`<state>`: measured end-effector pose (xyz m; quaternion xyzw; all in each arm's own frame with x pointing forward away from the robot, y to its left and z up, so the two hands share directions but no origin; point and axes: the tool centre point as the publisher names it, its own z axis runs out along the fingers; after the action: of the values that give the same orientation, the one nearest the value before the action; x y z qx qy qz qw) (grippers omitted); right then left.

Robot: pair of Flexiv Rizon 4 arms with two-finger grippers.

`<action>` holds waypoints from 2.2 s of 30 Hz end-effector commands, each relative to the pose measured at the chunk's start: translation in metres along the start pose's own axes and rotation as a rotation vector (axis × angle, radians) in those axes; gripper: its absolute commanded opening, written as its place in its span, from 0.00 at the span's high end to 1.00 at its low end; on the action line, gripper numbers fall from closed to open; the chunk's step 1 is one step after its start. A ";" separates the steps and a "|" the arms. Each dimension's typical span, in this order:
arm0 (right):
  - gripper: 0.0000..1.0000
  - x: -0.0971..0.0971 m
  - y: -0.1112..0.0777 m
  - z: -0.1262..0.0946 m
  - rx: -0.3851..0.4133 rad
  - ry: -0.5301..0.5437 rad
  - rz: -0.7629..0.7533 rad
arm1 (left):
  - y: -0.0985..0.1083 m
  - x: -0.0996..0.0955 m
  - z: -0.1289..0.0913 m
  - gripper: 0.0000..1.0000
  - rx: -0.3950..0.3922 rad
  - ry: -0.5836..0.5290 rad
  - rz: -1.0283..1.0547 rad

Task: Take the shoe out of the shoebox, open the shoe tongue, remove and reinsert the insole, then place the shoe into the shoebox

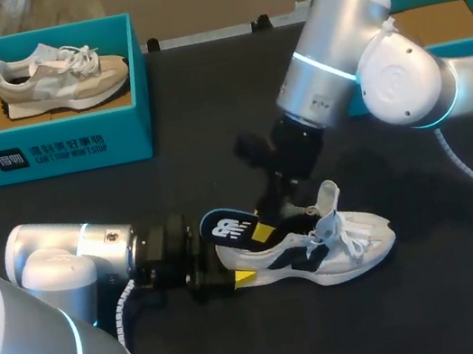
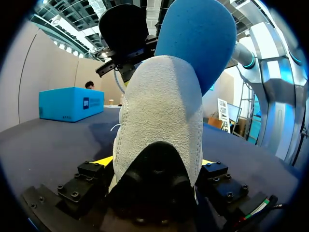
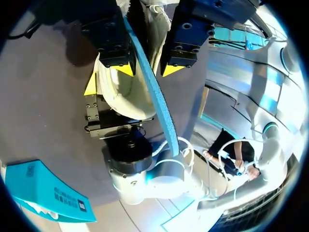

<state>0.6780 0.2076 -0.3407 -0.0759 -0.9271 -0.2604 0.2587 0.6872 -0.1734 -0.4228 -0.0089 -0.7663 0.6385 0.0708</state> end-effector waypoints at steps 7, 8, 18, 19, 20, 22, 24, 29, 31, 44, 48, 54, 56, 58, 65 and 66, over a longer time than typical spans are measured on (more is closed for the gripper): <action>1.00 0.000 0.008 0.003 -0.013 -0.004 0.016 | 0.000 -0.001 0.001 1.00 -0.003 -0.001 -0.001; 1.00 0.001 0.009 0.003 -0.013 -0.006 0.013 | 0.000 -0.001 0.001 1.00 -0.003 -0.001 -0.001; 1.00 0.023 0.034 -0.020 -0.031 -0.004 -0.077 | 0.000 -0.001 0.001 1.00 -0.003 -0.001 -0.001; 1.00 0.023 0.034 -0.020 -0.031 -0.004 -0.077 | 0.000 -0.001 0.001 1.00 -0.003 -0.001 -0.001; 1.00 0.023 0.034 -0.020 -0.031 -0.004 -0.077 | 0.000 -0.001 0.001 1.00 -0.003 -0.001 -0.001; 1.00 0.023 0.034 -0.020 -0.031 -0.004 -0.077 | 0.000 -0.001 0.001 1.00 -0.003 -0.001 -0.001; 1.00 0.023 0.034 -0.020 -0.031 -0.004 -0.077 | 0.000 -0.001 0.001 1.00 -0.003 -0.001 -0.001; 1.00 0.023 0.034 -0.020 -0.031 -0.004 -0.077 | 0.000 -0.001 0.001 1.00 -0.003 -0.001 -0.001; 1.00 0.023 0.034 -0.020 -0.031 -0.004 -0.077 | 0.000 -0.001 0.001 1.00 -0.003 -0.001 -0.001; 1.00 0.048 0.102 -0.061 -0.282 -0.204 0.027 | 0.000 -0.001 0.001 1.00 -0.003 -0.001 -0.001; 1.00 0.065 0.114 -0.086 -0.318 -0.235 0.056 | 0.000 -0.001 0.001 1.00 -0.003 -0.001 -0.001; 1.00 0.072 0.118 -0.099 -0.354 -0.217 0.140 | 0.000 -0.001 0.001 1.00 -0.003 -0.001 -0.001; 1.00 0.072 0.118 -0.099 -0.354 -0.217 0.140 | 0.000 -0.001 0.001 1.00 -0.003 -0.001 -0.001; 1.00 0.072 0.118 -0.099 -0.354 -0.217 0.140 | 0.000 -0.001 0.001 1.00 -0.003 -0.001 -0.001; 1.00 0.071 0.120 -0.101 -0.406 -0.222 0.151 | 0.000 -0.001 0.001 1.00 -0.003 -0.001 -0.001; 1.00 0.071 0.122 -0.104 -0.414 -0.244 0.174 | 0.000 -0.001 0.001 1.00 -0.003 -0.001 -0.001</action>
<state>0.6981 0.2569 -0.1733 -0.2188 -0.8768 -0.3986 0.1565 0.6872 -0.1735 -0.4229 -0.0089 -0.7663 0.6385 0.0708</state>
